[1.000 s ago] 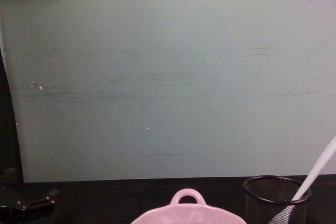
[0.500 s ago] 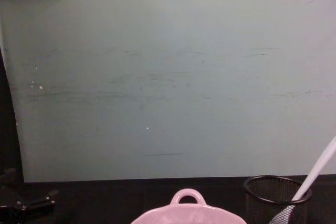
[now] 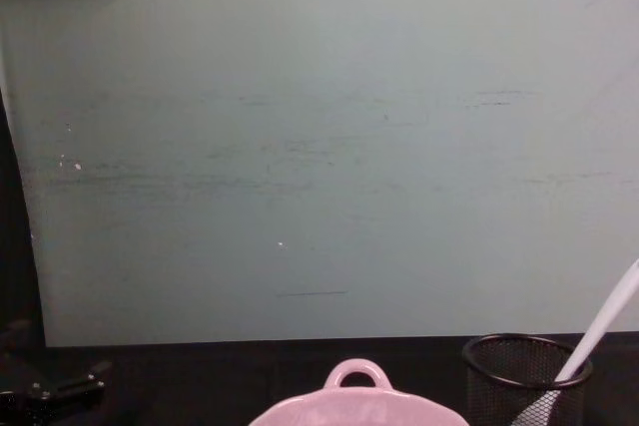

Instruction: Use the one hand to pick up the spoon and stir the clear water in the bowl.

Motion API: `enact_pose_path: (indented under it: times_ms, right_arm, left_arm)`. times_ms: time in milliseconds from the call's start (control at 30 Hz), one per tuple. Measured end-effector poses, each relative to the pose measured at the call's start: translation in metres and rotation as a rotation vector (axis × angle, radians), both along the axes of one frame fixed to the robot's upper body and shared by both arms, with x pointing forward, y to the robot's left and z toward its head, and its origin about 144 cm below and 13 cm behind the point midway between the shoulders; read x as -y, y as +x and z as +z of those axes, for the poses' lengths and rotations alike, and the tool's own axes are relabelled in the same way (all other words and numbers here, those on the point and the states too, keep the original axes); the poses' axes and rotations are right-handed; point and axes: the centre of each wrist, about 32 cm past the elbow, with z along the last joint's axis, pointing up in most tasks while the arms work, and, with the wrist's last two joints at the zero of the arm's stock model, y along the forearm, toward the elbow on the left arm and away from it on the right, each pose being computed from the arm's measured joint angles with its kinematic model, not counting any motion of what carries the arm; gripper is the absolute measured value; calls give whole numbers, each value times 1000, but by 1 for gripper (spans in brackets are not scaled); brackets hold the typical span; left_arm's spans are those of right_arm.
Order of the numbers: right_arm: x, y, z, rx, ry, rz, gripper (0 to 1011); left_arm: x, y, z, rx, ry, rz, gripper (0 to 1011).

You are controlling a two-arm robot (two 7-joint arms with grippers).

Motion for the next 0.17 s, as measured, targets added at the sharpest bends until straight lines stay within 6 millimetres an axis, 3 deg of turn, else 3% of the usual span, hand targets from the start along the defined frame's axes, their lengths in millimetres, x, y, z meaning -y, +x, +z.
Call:
enact_pose_path:
  times_ms: [167]
  right_arm:
    - [0,0,0,0,0,0,1003]
  left_arm:
    - [0,0,0,0,0,0,1012]
